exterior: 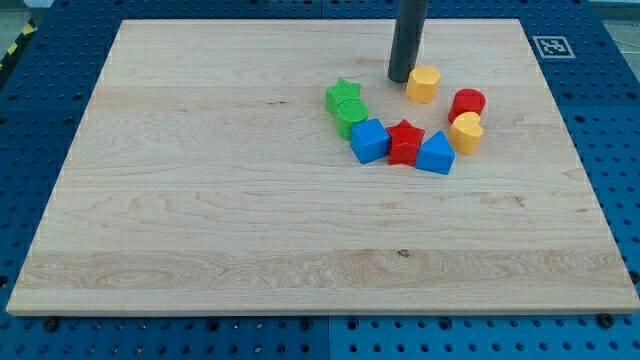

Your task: Place the yellow hexagon above to the red circle

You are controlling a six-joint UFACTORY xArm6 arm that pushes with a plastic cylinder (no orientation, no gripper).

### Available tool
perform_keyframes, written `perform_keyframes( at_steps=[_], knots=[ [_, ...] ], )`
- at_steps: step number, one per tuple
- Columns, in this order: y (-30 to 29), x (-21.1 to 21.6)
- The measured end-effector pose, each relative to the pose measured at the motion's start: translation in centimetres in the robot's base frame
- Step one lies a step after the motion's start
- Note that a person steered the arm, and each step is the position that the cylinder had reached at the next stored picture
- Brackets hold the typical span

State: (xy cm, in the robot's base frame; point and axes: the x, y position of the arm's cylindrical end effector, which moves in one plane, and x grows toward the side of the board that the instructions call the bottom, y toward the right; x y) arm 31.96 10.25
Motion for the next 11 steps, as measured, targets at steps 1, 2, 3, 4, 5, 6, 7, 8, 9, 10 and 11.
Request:
perform_keyframes(
  at_steps=[1, 2, 3, 4, 5, 6, 7, 8, 9, 10, 11],
  knots=[
    [0.9, 0.9],
    [1.4, 1.4],
    [1.2, 1.8],
    [0.4, 2.7],
    [1.4, 3.0],
    [2.8, 3.0],
    [2.8, 1.6],
    [2.9, -0.4],
    [4.5, -3.3],
    [8.1, -4.7],
    [10.9, -2.1]
  ],
)
